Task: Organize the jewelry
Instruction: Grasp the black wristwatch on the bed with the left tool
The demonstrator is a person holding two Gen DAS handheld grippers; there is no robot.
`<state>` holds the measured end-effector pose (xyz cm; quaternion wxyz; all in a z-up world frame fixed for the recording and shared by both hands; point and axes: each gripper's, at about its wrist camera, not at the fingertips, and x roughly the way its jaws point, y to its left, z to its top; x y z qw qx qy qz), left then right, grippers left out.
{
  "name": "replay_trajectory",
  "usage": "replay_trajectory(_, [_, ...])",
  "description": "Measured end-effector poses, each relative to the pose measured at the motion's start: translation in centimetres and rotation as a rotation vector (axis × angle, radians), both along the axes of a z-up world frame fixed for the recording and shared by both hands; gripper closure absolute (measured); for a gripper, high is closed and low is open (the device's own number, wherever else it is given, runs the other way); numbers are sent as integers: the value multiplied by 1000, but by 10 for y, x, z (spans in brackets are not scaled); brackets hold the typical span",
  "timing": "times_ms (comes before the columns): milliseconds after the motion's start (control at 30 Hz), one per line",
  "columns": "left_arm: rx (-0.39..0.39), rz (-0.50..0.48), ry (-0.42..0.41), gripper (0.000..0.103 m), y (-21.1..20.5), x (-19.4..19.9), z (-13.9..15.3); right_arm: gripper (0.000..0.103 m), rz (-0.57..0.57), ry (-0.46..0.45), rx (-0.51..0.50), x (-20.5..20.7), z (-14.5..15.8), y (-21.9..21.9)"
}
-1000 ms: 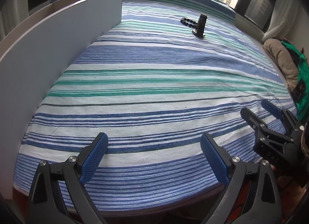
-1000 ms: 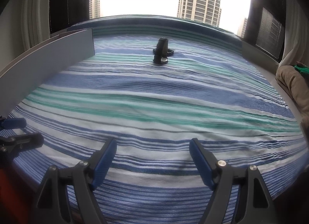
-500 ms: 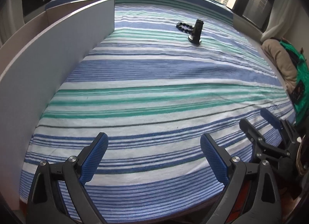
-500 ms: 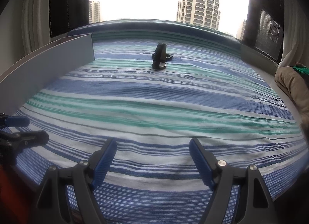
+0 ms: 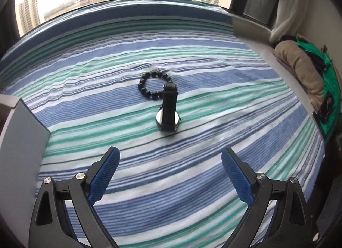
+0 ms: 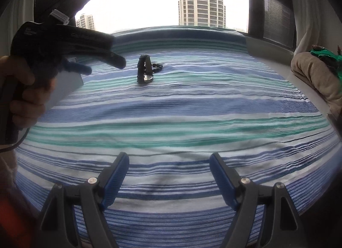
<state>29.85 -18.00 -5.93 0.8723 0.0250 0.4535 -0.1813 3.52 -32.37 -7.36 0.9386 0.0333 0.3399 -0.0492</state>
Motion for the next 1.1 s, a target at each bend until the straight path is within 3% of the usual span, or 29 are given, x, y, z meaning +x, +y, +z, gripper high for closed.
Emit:
replay_trajectory(133, [86,71,-35,9,-25,35,-12,24,-12,-3,14,-6,3,-10])
replay_trajectory(267, [168,81,-77,13,-41,46,-19,24,-31,14,13,-9,1,-24])
replay_trajectory(467, [212,78,-98,16,-46,50,-22,24,-52,42,0,-8,1,-36])
replay_trajectory(500, [212,75,-99,21,-47,51,-22,24,-54,43,-2,-7,2,-38])
replay_trajectory(567, [181,54,-82,44,-47,55,-23,24,-57,44,-3,-3,6,-41])
replay_trajectory(600, [152,35,-54,82,-46,58,-25,24,-50,46,-2,0,8,-43])
replay_trajectory(700, [82,34,-13,87,-32,53,-21,24,6,45,6,19,24,-51])
replay_trajectory(800, [13,44,2,87,2,33,-9,24,74,29,-4,60,51,-65])
replay_trajectory(933, [-51,93,16,87,61,-7,10,24,229,55,-32,156,76,-56])
replay_trajectory(1100, [-97,153,2,87,124,-58,38,30,458,215,21,297,60,8])
